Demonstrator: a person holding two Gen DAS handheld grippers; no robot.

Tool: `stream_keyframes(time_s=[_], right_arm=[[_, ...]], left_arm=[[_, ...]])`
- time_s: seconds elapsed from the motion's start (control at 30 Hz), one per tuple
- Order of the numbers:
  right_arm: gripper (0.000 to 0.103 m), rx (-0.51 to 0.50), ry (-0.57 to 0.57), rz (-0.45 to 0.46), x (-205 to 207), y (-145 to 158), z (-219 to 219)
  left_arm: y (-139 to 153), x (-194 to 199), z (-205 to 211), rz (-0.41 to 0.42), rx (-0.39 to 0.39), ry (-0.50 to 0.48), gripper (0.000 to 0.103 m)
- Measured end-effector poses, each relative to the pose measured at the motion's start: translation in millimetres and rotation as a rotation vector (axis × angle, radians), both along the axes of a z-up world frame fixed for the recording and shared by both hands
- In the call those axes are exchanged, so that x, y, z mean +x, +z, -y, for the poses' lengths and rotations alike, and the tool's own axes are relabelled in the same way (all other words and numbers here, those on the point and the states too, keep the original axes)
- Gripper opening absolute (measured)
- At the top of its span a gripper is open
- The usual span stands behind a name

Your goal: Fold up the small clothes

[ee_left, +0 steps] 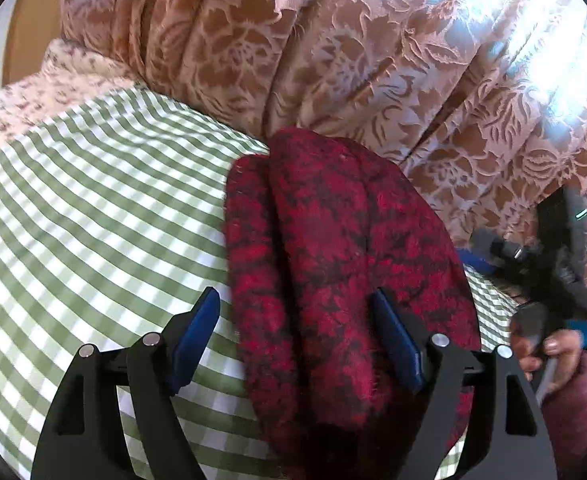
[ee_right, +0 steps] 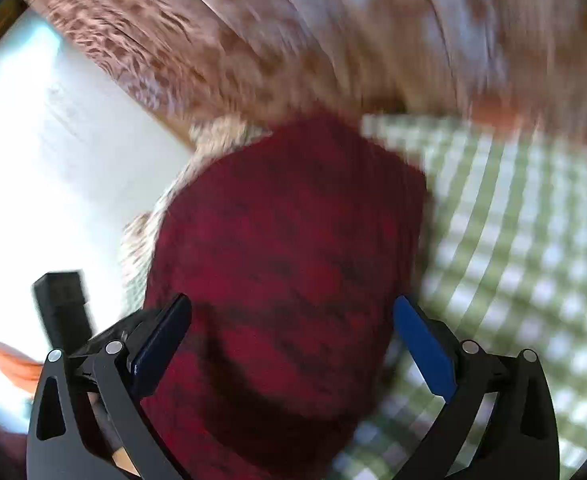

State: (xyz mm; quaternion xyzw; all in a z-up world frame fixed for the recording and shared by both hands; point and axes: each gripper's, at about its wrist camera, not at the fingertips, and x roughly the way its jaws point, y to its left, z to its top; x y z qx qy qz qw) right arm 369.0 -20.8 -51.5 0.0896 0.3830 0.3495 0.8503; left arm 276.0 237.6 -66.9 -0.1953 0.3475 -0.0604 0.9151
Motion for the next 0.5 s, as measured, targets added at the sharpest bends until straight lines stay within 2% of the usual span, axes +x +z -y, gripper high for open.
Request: stream_keyframes(time_s=[0.07,0.1,0.13,0.17,0.23,0.3,0.5], right_arm=[[0.096,-0.092,-0.033,0.082,-3.9,14.0,-29.1],[0.091,-0.153,-0.044,0.095,-1.4,13.4,-44.6],[0.09,-0.198,-0.059,0.102,0.9,10.3,-53.2],[0.09,-0.258,-0.081,0.113,4.9,1.6,-57.4],[0.09,-0.458,-0.114,0.155,14.9,-30.7,-79.6],[0.092,-0.454,-0.14,0.162,14.3,-44.3,-77.8],[0.097,-0.409,-0.159,0.204,-11.9,-19.2,-70.1]], left_arm=[[-1.3,6.2,4.6,-0.007,0.057,0.036,0.078],[-4.5,10.0,5.3,-0.021,0.051,0.046,0.078],[-7.7,11.1,3.8,-0.031,0.055,0.055,0.078],[-12.0,13.9,6.2,-0.039,0.071,0.062,0.079],[-25.1,23.7,6.4,-0.086,0.065,0.071,0.079],[-26.1,24.1,-0.1,-0.084,0.026,0.092,0.079],[4.5,-0.6,13.6,-0.03,0.139,0.126,0.082]])
